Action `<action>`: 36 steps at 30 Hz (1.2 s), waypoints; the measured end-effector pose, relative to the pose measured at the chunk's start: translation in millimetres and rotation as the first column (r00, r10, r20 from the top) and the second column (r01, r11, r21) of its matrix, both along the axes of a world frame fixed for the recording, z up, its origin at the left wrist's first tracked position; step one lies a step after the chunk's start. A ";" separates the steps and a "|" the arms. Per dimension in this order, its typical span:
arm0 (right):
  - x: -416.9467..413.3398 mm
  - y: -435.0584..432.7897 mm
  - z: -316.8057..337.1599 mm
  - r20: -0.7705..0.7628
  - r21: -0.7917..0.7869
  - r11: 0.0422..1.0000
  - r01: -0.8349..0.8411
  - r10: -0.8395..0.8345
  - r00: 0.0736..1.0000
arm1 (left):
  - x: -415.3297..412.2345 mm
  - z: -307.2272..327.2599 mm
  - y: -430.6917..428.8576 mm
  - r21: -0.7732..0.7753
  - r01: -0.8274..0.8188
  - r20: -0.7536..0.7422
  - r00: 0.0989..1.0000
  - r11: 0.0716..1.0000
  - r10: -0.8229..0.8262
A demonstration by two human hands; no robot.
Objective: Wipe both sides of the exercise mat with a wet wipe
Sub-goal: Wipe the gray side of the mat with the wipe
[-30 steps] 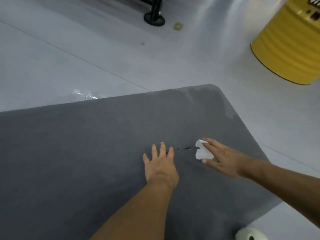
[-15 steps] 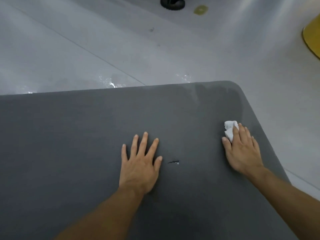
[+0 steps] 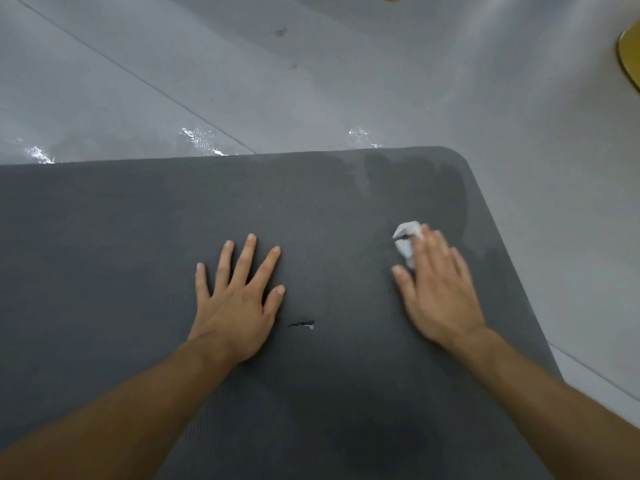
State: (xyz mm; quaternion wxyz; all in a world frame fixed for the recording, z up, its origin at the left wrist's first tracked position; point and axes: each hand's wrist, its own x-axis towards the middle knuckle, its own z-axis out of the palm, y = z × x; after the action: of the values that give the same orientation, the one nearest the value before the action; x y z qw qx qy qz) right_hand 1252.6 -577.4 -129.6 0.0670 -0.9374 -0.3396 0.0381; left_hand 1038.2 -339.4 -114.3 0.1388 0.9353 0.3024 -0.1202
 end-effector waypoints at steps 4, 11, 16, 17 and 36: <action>53.2 -13.4 0.9 0.001 0.023 0.942 0.336 -0.336 0.942 | 2.2 6.2 -3.0 -0.023 -0.016 -0.018 1.000 1.000 0.016; 71.7 25.7 8.7 -0.193 0.063 0.876 0.479 -0.460 0.867 | 5.7 11.3 -2.7 -0.039 -0.020 -0.034 0.999 0.999 0.019; 42.9 58.1 7.5 -0.164 0.053 0.977 0.206 -0.195 0.967 | 3.9 13.5 -3.7 -0.062 -0.013 -0.031 0.999 0.998 0.011; 33.5 61.6 9.3 -0.161 0.058 0.988 0.146 -0.135 0.978 | 3.6 13.7 -4.1 -0.064 -0.013 -0.030 1.000 0.998 0.011; 54.9 123.2 20.3 -0.257 0.049 0.993 0.111 -0.094 0.962 | -14.6 22.1 14.8 -0.023 0.120 -0.040 0.992 0.993 -0.120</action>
State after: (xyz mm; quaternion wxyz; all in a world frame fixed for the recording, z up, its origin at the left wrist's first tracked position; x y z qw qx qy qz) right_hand 1307.5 -454.2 -109.4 0.1414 -0.9385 -0.2802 0.1438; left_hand 1023.6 -324.6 -92.1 0.1346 0.9477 0.2471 -0.1505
